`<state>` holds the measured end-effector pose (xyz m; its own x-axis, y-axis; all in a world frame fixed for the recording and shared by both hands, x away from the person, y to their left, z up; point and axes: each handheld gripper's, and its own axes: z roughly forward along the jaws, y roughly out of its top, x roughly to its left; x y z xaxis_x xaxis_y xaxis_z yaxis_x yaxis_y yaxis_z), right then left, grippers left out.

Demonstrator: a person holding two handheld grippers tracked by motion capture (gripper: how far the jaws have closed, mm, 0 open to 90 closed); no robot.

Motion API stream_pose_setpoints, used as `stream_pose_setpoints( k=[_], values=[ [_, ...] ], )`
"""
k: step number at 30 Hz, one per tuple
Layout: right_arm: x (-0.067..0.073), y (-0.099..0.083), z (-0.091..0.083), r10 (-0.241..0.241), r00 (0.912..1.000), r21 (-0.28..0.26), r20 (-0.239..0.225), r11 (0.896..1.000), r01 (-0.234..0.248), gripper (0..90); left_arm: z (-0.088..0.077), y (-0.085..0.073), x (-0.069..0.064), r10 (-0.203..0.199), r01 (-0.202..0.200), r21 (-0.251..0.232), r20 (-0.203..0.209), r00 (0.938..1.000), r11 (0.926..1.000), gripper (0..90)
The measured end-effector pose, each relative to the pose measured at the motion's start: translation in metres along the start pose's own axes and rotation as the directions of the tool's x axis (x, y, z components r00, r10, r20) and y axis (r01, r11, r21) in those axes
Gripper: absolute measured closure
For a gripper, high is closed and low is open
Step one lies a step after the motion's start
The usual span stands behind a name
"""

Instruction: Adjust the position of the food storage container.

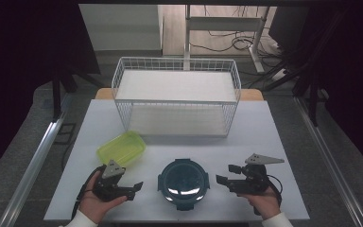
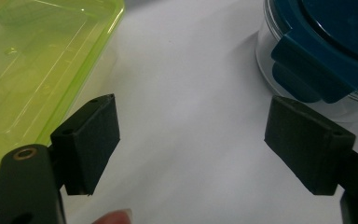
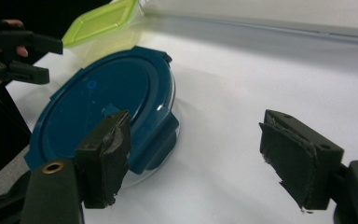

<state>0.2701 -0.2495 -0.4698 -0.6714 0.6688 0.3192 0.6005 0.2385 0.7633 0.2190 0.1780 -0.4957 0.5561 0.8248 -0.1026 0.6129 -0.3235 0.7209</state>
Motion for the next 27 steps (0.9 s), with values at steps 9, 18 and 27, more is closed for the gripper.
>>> stream_pose_setpoints(
  k=[9, 18, 27],
  values=[
    [0.002, 0.004, 0.004, -0.027, 0.9993, 0.019, 0.027, 0.999, 0.027, 23.1, -0.006, -0.005, 0.001, -0.012, 0.012, -0.006, -0.019, 0.9997, 0.9999, 17.5],
    [-0.001, 0.008, 0.008, -0.046, 0.9985, 0.034, 0.031, 0.998, 0.045, 23.2, -0.010, -0.011, 0.001, -0.029, 0.029, -0.005, -0.035, 0.9990, 0.9996, 17.5],
    [-0.003, 0.005, 0.005, -0.015, 0.9993, 0.045, 0.034, 0.999, 0.013, 23.1, -0.012, -0.009, 0.001, -0.051, 0.051, -0.022, -0.002, 0.9987, 0.9985, 17.3]
  ],
)
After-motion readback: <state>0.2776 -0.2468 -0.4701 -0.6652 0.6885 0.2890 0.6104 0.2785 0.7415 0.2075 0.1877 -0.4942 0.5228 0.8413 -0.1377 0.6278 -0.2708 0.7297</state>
